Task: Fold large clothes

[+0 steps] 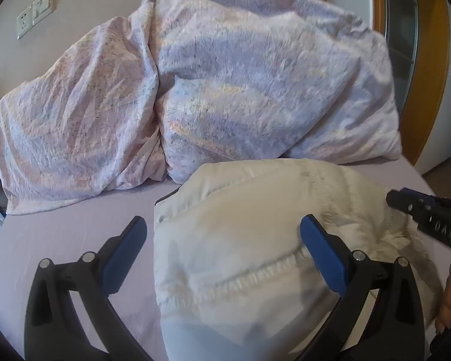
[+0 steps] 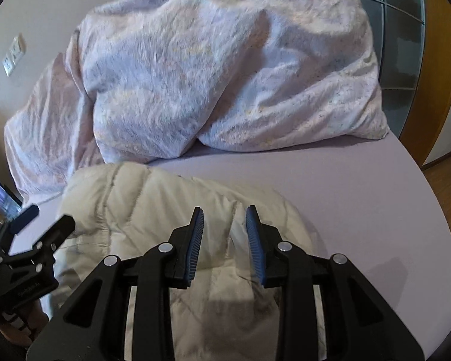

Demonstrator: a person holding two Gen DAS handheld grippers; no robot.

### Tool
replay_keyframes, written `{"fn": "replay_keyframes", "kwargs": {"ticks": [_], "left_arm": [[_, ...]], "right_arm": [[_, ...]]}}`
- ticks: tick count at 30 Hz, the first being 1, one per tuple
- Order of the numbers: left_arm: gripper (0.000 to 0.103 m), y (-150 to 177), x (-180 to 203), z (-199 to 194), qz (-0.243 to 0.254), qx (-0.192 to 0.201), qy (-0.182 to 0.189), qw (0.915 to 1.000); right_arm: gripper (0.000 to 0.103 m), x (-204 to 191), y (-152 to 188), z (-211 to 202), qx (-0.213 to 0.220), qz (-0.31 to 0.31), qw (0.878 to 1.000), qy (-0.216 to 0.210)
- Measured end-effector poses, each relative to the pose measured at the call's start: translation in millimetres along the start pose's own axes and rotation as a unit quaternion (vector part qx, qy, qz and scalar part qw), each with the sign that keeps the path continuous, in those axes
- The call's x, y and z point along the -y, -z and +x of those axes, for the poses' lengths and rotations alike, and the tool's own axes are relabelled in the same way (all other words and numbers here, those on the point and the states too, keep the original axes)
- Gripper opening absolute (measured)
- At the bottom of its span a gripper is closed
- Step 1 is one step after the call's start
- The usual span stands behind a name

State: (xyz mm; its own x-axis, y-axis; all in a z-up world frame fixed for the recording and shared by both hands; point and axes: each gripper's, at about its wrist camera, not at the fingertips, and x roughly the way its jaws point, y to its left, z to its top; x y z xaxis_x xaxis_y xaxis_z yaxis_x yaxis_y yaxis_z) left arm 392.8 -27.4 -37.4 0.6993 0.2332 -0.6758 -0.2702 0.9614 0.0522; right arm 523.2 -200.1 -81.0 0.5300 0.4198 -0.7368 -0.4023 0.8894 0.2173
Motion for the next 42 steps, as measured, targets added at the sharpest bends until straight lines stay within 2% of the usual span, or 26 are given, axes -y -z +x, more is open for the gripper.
{"fn": "replay_keyframes", "kwargs": {"ticks": [3,8,24,42], "left_arm": [[0.101,5,7,11,0.004,-0.016,0.008,0.9998],[0.101,16,15,15,0.000,-0.019,0.017,0.9997],[0.101,30,13,30,-0.026,-0.010,0.028,0.9992],[0.101,34,15,31,-0.025,-0.004,0.026,0.9993]], "right_arm": [[0.031,0,12,12,-0.017,-0.004,1.000,0.015],[0.031,5,27,19,-0.028,0.000,0.999,0.021],[0.032,2,36,27,0.003,-0.012,0.999,0.029],[0.032,2,41,29,0.026,-0.020,0.999,0.032]]}}
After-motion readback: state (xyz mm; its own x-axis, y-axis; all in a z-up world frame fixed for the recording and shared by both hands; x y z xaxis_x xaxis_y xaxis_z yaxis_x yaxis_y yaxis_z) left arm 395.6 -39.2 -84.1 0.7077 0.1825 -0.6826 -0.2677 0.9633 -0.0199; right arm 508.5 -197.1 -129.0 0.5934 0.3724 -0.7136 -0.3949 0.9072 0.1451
